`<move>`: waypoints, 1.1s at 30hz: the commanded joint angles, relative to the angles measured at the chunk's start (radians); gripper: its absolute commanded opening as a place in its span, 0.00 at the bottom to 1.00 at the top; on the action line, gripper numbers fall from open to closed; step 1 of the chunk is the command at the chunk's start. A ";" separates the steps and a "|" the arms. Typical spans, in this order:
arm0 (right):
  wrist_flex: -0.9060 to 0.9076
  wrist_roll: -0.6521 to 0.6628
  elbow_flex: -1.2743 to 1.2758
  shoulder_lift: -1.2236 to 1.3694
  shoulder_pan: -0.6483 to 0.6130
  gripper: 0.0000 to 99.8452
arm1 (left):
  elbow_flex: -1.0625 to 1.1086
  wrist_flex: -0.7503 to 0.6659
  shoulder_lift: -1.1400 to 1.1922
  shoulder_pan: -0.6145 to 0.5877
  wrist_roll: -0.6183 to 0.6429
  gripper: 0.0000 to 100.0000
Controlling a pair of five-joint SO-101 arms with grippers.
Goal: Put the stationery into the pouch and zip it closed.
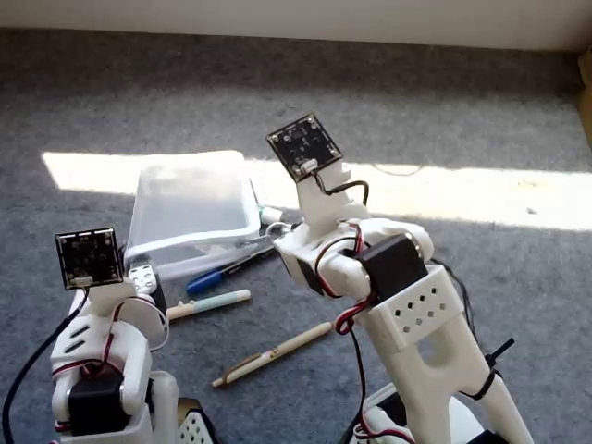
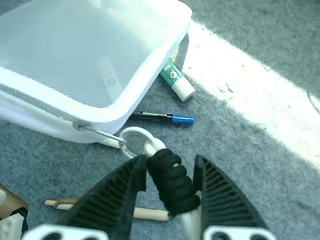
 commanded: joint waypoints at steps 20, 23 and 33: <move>-0.087 -0.002 -0.036 -0.004 0.107 0.26 | -0.539 0.074 0.490 0.002 0.020 0.01; -0.122 -0.002 -0.021 -0.002 0.108 0.26 | -0.639 0.135 0.559 0.002 0.025 0.01; -0.219 -0.005 0.053 -0.004 0.143 0.26 | -0.826 0.250 0.745 -0.114 0.026 0.01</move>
